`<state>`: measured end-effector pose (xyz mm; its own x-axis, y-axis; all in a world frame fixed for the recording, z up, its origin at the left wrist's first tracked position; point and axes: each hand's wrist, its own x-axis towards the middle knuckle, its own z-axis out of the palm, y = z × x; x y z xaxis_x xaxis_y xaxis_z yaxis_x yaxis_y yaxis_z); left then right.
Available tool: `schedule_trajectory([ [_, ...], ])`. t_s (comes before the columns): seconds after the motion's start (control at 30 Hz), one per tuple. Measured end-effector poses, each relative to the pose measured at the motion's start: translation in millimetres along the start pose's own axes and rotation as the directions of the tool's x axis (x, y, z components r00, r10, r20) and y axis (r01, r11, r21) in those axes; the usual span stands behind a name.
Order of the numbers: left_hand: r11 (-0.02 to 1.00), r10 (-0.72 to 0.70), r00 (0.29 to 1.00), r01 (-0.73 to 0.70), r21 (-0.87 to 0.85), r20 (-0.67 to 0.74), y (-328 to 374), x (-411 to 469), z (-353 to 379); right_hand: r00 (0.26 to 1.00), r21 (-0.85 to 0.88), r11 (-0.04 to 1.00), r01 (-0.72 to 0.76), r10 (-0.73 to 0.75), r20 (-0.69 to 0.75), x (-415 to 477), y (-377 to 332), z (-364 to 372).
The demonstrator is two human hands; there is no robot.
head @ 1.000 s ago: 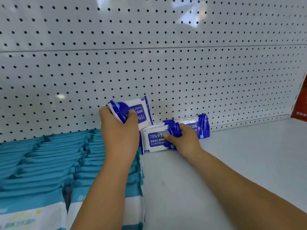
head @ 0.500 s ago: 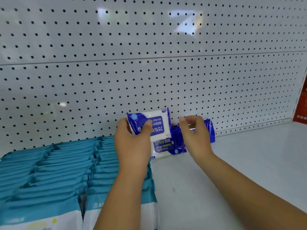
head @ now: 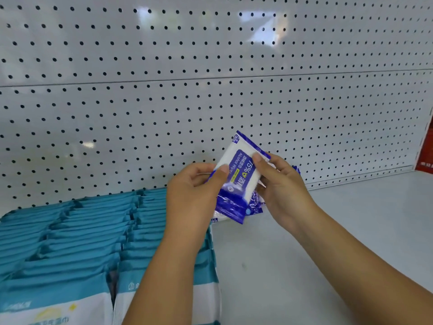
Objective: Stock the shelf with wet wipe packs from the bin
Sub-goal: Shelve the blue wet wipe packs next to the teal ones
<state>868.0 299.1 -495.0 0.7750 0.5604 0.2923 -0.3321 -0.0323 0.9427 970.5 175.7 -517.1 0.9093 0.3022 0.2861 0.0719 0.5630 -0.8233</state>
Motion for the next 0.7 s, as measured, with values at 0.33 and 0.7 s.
schedule_trajectory([
  [0.33,0.998,-0.04,0.999,0.04,-0.046,0.015,-7,6,-5,0.972,-0.181,0.976,-0.124,0.156,0.177,3,-7,-12],
  [0.7,0.992,-0.042,0.997,0.034,-0.123,-0.063,-10,9,-10,0.994,-0.343,0.939,0.013,0.024,0.104,11,-16,-31],
])
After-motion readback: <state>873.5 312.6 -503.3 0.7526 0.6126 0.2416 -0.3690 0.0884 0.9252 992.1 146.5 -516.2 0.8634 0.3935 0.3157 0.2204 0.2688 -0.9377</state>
